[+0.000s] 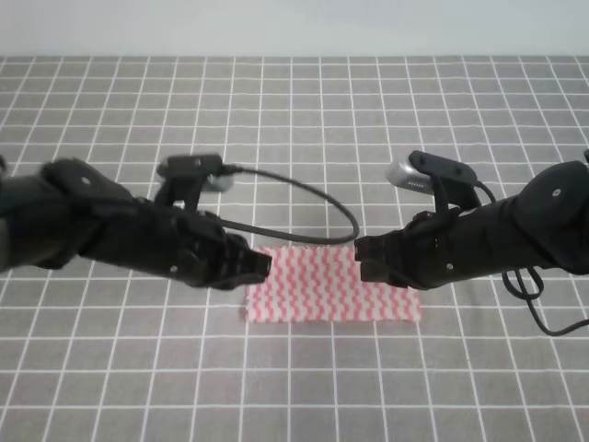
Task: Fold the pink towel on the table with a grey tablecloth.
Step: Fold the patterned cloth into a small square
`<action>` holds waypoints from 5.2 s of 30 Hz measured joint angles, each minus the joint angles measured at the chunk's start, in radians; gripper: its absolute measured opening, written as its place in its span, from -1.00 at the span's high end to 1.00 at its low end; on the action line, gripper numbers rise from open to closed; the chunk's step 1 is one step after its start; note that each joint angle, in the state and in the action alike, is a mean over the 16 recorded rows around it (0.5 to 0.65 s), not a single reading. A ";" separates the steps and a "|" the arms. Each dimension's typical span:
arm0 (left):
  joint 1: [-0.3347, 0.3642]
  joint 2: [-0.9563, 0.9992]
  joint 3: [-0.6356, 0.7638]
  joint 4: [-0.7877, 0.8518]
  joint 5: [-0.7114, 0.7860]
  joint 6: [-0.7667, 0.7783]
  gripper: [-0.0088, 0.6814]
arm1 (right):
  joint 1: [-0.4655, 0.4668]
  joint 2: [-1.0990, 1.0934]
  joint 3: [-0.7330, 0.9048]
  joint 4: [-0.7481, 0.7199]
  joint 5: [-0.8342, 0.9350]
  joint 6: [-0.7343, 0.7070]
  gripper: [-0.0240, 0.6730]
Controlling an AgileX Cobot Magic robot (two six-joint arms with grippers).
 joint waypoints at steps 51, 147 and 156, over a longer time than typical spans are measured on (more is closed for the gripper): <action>0.005 0.279 -0.143 0.002 0.044 -0.016 0.98 | -0.117 0.044 -0.016 -0.031 0.029 0.025 0.46; 0.006 0.276 -0.142 0.015 0.083 -0.016 0.98 | -0.160 0.175 -0.066 -0.079 0.111 0.086 0.70; 0.006 0.276 -0.143 0.023 0.083 -0.016 0.98 | -0.160 0.175 -0.070 -0.160 0.125 0.142 0.86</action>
